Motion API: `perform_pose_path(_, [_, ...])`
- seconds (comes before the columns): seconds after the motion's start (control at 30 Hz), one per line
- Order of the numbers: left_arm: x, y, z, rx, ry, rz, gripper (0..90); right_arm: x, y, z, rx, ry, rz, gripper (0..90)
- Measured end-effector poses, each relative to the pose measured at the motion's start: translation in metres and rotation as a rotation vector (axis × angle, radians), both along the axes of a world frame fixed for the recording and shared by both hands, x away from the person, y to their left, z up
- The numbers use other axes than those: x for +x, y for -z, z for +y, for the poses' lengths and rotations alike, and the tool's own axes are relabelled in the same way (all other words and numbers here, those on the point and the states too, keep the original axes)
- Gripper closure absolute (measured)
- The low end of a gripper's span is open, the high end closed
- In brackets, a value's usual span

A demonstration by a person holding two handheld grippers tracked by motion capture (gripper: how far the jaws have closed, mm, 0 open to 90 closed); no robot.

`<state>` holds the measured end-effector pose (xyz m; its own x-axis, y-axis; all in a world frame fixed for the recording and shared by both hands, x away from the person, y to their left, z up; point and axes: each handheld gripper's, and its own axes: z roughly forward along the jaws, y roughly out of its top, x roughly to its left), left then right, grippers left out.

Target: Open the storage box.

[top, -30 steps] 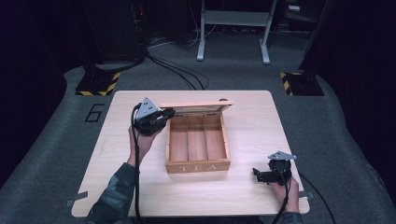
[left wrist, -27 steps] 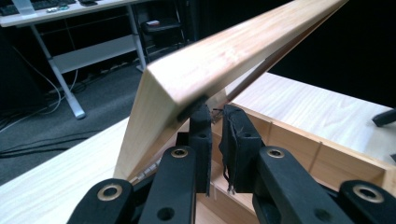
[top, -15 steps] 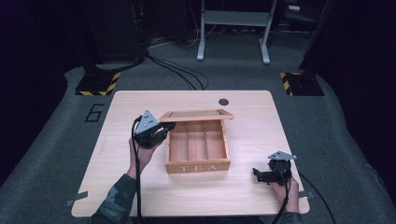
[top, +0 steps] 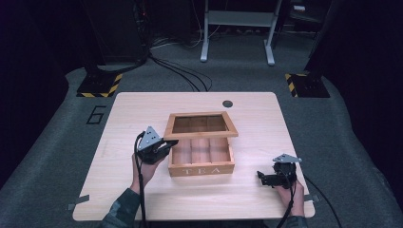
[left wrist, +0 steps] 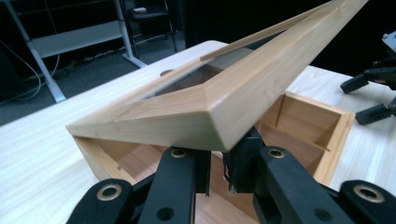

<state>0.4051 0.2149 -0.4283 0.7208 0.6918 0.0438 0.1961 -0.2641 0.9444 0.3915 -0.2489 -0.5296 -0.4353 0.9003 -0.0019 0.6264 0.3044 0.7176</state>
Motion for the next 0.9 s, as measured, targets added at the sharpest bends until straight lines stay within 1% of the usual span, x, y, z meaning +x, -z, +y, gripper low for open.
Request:
perform_pose_path(0.07, [-0.004, 0.006, 0.001, 0.001, 0.000, 0.011, 81.2, 0.000, 0.000, 0.000, 0.000, 0.000, 0.000, 0.7])
perform_pose_path(0.17, [-0.007, 0.014, 0.000, 0.009, 0.000, 0.013, 81.2, 0.000, 0.000, 0.000, 0.001, 0.001, 0.000, 0.7])
perform_pose_path(0.2, [-0.009, 0.017, 0.000, 0.005, 0.002, 0.025, 81.3, 0.000, 0.000, 0.000, 0.000, 0.000, 0.000, 0.7])
perform_pose_path(0.27, [-0.011, 0.021, 0.001, 0.013, 0.007, 0.032, 81.2, 0.000, 0.000, 0.000, 0.000, 0.000, 0.000, 0.7])
perform_pose_path(0.3, [-0.012, 0.023, 0.000, 0.002, 0.004, 0.036, 81.1, 0.000, 0.000, 0.000, 0.004, 0.004, 0.000, 0.7])
perform_pose_path(0.57, [-0.021, 0.038, 0.000, 0.018, 0.019, 0.077, 80.7, 0.000, 0.000, 0.000, 0.004, 0.003, 0.000, 0.7])
perform_pose_path(0.67, [-0.024, 0.045, 0.001, 0.009, 0.014, 0.094, 81.0, 0.000, 0.000, 0.000, 0.003, 0.002, 0.000, 0.7])
perform_pose_path(0.7, [-0.024, 0.047, 0.001, 0.009, 0.017, 0.101, 81.1, 0.000, 0.000, 0.000, 0.002, 0.001, 0.000, 0.7])
perform_pose_path(0.73, [-0.025, 0.049, 0.001, 0.008, 0.009, 0.102, 81.2, 0.000, 0.000, 0.000, 0.003, 0.002, 0.000, 0.7])
perform_pose_path(0.77, [-0.025, 0.050, 0.001, 0.017, 0.015, 0.109, 81.2, 0.000, 0.000, 0.000, 0.004, 0.003, 0.000, 0.7])
perform_pose_path(0.8, [-0.025, 0.052, 0.001, 0.009, 0.011, 0.118, 81.2, 0.000, 0.000, 0.000, 0.000, 0.000, 0.000, 0.7])
perform_pose_path(0.83, [-0.025, 0.053, 0.001, 0.016, 0.016, 0.126, 81.1, 0.000, 0.000, 0.000, 0.001, 0.001, 0.000, 0.7])
perform_pose_path(0.9, [-0.026, 0.053, 0.001, 0.016, 0.015, 0.129, 81.1, 0.000, 0.000, 0.000, 0.000, 0.000, 0.000, 0.7])
